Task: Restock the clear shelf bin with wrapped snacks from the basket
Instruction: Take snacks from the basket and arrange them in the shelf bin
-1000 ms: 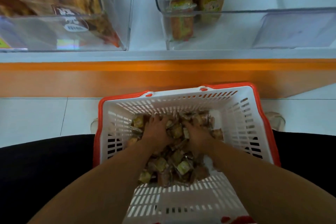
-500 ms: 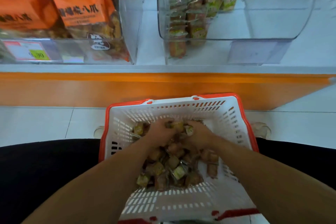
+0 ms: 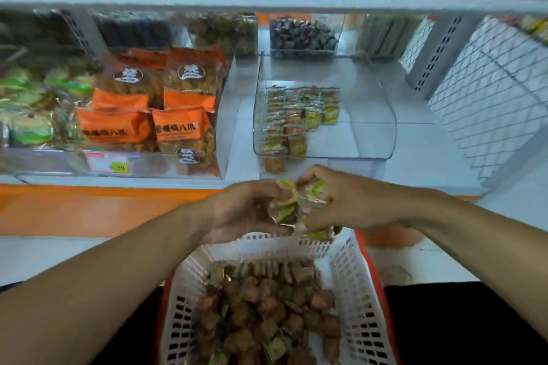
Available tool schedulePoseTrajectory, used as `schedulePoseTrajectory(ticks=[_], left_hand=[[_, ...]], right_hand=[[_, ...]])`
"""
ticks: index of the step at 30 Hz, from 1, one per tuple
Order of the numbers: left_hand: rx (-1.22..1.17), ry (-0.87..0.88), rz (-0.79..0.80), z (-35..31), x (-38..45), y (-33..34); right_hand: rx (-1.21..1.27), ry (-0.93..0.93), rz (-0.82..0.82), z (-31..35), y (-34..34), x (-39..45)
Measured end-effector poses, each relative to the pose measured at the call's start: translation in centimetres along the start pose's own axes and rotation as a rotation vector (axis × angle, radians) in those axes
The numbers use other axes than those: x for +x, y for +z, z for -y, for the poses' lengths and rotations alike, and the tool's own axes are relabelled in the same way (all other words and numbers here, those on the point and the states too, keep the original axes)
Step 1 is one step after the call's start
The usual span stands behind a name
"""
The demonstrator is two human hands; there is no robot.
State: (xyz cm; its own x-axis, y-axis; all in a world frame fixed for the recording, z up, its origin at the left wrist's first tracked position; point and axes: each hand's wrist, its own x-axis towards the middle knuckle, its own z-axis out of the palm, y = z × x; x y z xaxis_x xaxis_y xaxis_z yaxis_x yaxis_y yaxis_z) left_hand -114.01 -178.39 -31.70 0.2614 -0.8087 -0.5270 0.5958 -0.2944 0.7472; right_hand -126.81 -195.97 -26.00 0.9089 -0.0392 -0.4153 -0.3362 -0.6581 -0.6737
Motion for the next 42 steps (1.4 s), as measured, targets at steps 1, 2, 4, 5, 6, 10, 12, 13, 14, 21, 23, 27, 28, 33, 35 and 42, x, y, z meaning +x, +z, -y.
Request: schedulePoseTrajectory(ticks=[1,2,4,5,6,10,12,13,14,21,23,27,28,33,35,42], left_hand=[[-0.05,0.048,-0.031,-0.9,-0.4,0.7],[-0.084,0.099,-0.075,-1.6,-0.5,1.2],[-0.138,0.194,-0.179,-2.4,-0.5,1.6],[-0.179,0.228,-0.217,-2.6,-0.3,1.6],[-0.218,0.251,-0.232,-3.0,0.0,1.6],[-0.218,0.335,-0.239,-5.2,1.1,2.2],[-0.164,0.413,-0.222,-6.0,1.3,2.3],[-0.132,0.472,-0.233,-6.3,1.3,2.3],[-0.096,0.539,-0.259,-6.4,1.3,2.1],[-0.08,0.711,-0.42,-7.7,1.7,2.3],[-0.122,0.745,-0.414,-8.0,1.7,2.5],[-0.099,0.796,-0.416,-8.1,1.6,2.5],[-0.097,0.801,-0.421,-8.0,1.6,2.5],[-0.101,0.799,-0.375,-8.1,1.7,2.7],[-0.119,0.8,-0.318,-8.4,1.9,2.5],[-0.072,0.706,-0.252,-9.2,2.5,2.6]], right_hand=[[0.024,-0.041,-0.031,0.7,-0.8,-0.4],[0.049,-0.068,-0.054,1.1,-1.3,-0.5],[0.106,-0.095,-0.085,1.7,-1.9,-0.4],[0.126,-0.104,-0.099,1.9,-2.1,-0.2],[0.143,-0.122,-0.118,2.0,-2.2,0.2],[0.242,-0.226,-0.212,1.8,-3.1,1.8],[0.343,-0.26,-0.229,1.5,-3.8,2.7],[0.406,-0.272,-0.219,1.2,-4.2,3.2],[0.463,-0.279,-0.205,1.0,-4.6,3.7],[0.636,-0.242,-0.214,-0.1,-6.4,6.5],[0.754,-0.268,-0.167,0.1,-6.7,6.8],[0.939,-0.259,-0.003,0.4,-6.7,6.4],[0.95,-0.253,0.014,0.4,-6.5,6.3],[1.084,-0.233,-0.019,0.3,-6.8,6.0],[1.181,-0.225,-0.007,0.2,-7.3,5.9],[1.285,-0.178,-0.025,-1.0,-8.9,6.4]])
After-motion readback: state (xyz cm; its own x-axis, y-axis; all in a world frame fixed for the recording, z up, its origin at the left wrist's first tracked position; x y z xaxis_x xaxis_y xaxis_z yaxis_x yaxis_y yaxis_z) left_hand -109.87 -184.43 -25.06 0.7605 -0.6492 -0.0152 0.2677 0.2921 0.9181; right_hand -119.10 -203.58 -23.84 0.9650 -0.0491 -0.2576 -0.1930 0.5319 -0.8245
